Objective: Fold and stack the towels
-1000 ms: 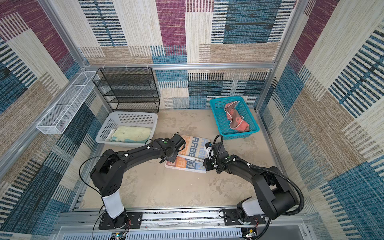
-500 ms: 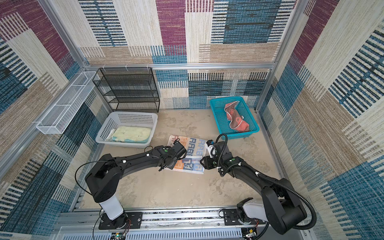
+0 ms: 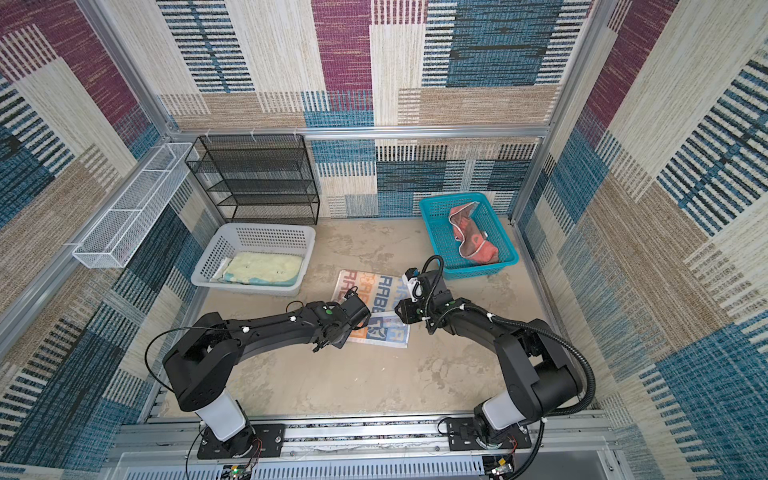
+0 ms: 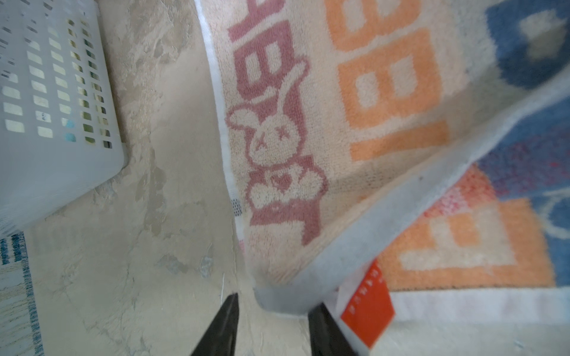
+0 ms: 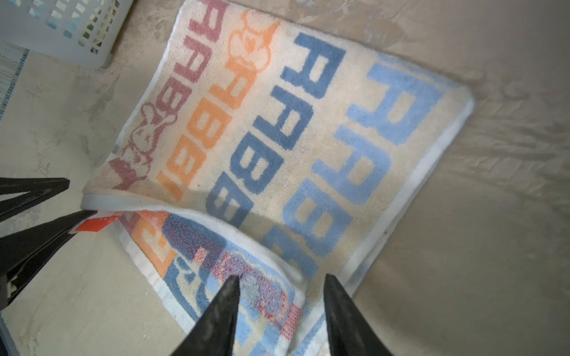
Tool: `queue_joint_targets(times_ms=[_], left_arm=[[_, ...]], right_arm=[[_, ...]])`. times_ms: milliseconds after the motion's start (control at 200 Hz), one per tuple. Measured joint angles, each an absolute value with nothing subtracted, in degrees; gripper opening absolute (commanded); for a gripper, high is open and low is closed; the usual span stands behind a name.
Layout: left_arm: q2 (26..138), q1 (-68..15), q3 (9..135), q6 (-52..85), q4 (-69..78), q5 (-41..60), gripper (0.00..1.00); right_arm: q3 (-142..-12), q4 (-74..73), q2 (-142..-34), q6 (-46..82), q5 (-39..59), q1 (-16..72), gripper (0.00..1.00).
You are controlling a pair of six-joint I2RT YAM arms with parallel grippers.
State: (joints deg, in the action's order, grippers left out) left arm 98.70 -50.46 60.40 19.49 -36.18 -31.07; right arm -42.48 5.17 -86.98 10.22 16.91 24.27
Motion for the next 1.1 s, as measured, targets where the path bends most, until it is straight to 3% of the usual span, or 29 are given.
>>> queue_joint_targets(times_ms=[285,486,606,952,1097], left_arm=[[97.89,-50.87,59.13,19.53,-35.83,-30.7,0.44],[96.95,-51.11,57.52,19.75,-35.83,-30.48,0.45],[95.83,-51.11,56.55,19.97,-35.83,-30.48,0.45],[89.58,-51.11,52.34,21.74,-36.01,-30.61,0.46],[85.69,-51.11,51.2,22.37,-36.12,-31.2,0.47]], right_arm=[[-42.5,2.68,-90.15,8.93,18.72,24.29,0.39],[-40.38,0.64,-89.54,8.03,22.11,24.29,0.11],[-38.54,0.19,-88.01,7.84,23.92,24.29,0.0],[-29.91,0.32,-76.38,10.39,29.06,24.29,0.0],[-25.93,1.41,-69.71,13.32,31.66,24.29,0.14]])
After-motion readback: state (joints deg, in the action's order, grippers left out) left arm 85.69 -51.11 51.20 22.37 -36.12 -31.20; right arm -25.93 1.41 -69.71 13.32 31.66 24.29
